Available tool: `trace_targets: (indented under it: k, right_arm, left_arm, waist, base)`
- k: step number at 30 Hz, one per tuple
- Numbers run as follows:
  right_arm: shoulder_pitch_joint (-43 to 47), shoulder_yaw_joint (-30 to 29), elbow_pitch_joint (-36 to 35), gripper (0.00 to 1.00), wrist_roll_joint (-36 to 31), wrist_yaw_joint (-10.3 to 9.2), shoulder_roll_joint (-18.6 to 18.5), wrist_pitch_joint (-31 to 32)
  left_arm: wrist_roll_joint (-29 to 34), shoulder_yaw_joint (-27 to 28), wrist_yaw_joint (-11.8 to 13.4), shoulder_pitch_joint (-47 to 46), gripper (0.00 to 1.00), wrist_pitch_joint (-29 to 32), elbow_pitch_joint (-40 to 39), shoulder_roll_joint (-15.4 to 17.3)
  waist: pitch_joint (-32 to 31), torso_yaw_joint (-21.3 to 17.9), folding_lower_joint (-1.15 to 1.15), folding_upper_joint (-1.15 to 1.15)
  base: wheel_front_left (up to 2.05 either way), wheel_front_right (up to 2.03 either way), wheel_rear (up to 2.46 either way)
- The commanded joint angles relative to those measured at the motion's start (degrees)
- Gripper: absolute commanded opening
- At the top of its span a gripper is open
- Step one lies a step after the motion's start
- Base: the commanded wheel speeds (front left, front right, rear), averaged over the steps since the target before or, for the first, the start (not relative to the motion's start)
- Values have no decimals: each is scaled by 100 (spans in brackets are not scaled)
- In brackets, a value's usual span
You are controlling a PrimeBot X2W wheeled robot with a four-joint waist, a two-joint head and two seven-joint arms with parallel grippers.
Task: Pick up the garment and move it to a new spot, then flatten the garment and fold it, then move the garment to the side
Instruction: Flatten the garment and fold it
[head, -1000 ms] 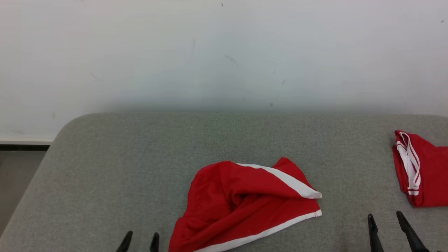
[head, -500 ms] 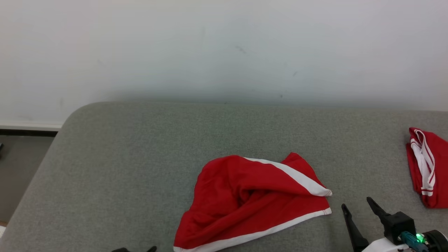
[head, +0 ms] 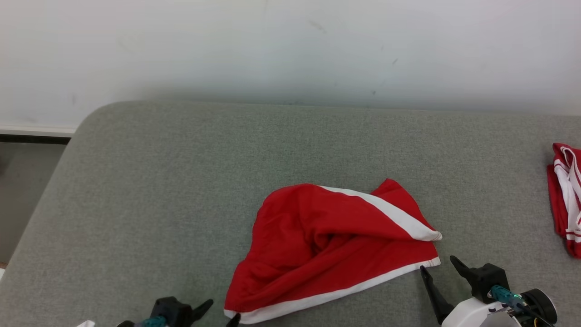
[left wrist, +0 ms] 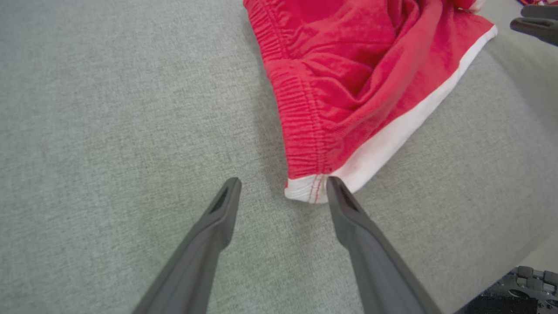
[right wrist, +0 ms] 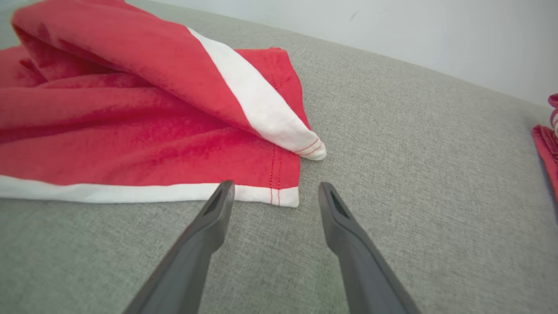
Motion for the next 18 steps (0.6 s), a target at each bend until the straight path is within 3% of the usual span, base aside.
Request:
trace_targets:
  k: [1,18]
  right_arm:
    - [-99,22,60,100,14,-16,-8,-52]
    - [-519,264,554,100,45,-16,44,-236]
  left_arm:
    - [-51,-45,14,-113,100,-91,73,43]
    - [-499,-947,14,-745,100,-520,525,128]
  waist:
    - [38,-9,-1,0]
    - [253,0,-1,0]
  base:
    - [0,0,0]
    - [0,0,0]
